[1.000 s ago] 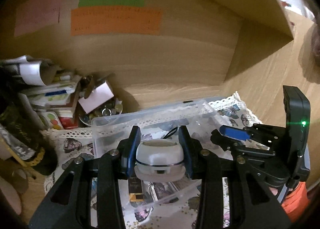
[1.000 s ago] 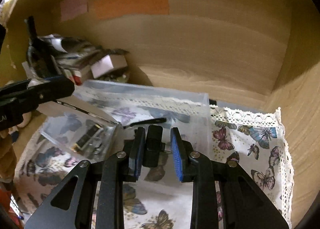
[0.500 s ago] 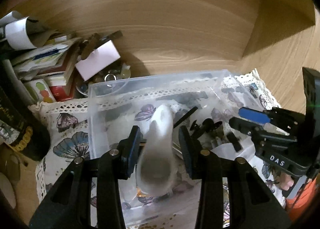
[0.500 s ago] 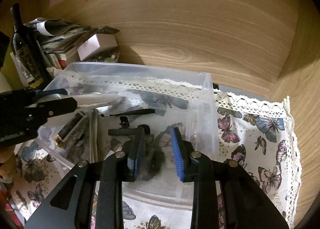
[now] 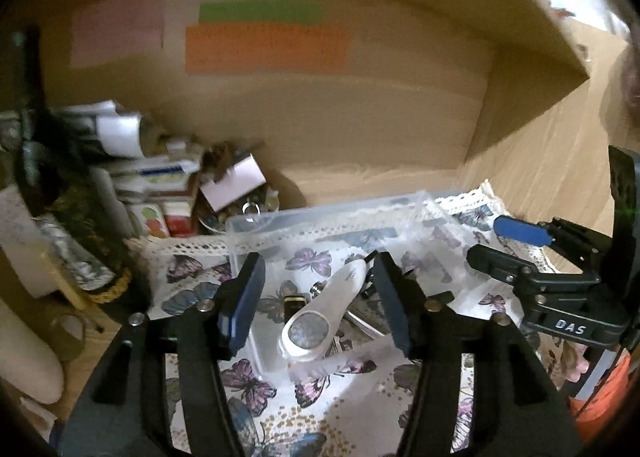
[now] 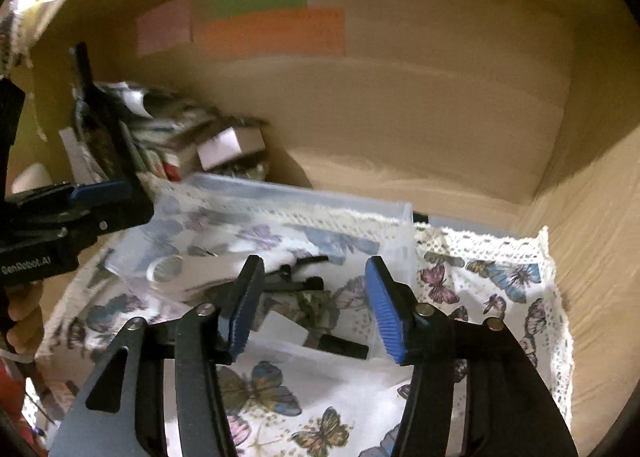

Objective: Organize rigid objects

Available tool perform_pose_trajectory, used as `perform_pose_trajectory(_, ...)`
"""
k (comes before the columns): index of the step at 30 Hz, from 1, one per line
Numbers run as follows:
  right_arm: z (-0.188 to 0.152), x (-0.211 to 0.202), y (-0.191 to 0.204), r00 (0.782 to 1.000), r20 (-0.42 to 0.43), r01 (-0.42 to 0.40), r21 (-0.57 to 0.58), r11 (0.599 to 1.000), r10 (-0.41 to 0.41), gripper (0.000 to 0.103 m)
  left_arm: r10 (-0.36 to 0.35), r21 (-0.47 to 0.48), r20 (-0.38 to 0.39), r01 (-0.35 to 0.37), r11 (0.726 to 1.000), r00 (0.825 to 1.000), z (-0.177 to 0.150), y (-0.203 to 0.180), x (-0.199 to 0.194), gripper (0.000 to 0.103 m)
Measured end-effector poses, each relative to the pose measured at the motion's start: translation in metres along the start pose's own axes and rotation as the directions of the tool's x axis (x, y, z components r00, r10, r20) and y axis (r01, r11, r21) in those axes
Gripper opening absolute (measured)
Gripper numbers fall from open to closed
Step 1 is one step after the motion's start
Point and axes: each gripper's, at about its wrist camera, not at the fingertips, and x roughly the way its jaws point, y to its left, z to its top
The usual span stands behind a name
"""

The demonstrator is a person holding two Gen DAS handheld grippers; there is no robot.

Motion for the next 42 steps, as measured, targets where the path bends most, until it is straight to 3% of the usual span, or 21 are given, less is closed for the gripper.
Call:
perform_pose_trajectory(2, 0.0, -0.015, 0.004, 0.999, 0.041, 0.006, -0.001, 1.0, -0.006, 0.069, 0.004, 0.007, 0.041, -0.004, 1.0, 0.999, -0.002, -0.005, -0.019, 0.064)
perform_pose_trajectory(6, -0.001, -0.053, 0.012, 0.991, 0.131, -0.004, 0.012, 1.0, 0.003, 0.079, 0.015, 0.014, 0.121, -0.016, 1.0, 0.993, -0.008, -0.014, -0.054, 0.075)
perform_pose_trajectory(8, -0.003, -0.069, 0.015, 0.985, 0.171, -0.004, 0.015, 1.0, 0.001, 0.086, 0.018, 0.012, 0.153, -0.02, 1.0, 0.988, -0.012, -0.018, -0.068, 0.086)
perform_pose_trajectory(13, -0.011, -0.105, 0.023, 0.965, 0.261, 0.011, 0.016, 1.0, -0.015, 0.102, 0.029, 0.013, 0.219, -0.033, 0.999, 0.975, -0.023, -0.026, -0.099, 0.098)
perform_pose_trajectory(25, -0.029, -0.149, 0.036, 0.934, 0.355, 0.03, 0.032, 0.999, -0.039, 0.103, 0.035, 0.011, 0.294, -0.041, 0.999, 0.955, -0.041, -0.037, -0.137, 0.102)
perform_pose_trajectory(42, -0.033, -0.156, 0.036, 0.929, 0.367, 0.028, 0.052, 0.998, -0.045, 0.103, 0.027, 0.03, 0.321, -0.039, 0.999, 0.947, -0.043, -0.046, -0.144, 0.103)
